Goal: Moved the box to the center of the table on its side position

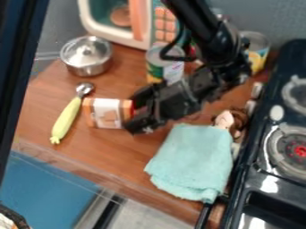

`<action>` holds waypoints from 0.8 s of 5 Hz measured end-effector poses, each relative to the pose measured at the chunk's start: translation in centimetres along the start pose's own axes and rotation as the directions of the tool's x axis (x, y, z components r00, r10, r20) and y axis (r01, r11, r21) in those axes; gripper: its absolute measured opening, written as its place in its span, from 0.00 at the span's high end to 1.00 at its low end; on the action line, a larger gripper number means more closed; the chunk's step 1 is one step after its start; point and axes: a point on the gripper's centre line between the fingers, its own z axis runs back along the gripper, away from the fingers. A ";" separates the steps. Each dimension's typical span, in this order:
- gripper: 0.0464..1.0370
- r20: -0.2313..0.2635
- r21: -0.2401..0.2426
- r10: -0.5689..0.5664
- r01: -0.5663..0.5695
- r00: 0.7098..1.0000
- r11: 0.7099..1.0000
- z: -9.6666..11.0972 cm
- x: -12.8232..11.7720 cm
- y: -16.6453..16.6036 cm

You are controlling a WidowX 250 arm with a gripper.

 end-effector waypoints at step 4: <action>0.04 0.713 -0.241 0.257 -0.116 0.652 0.964 7.0 -6.8 2.2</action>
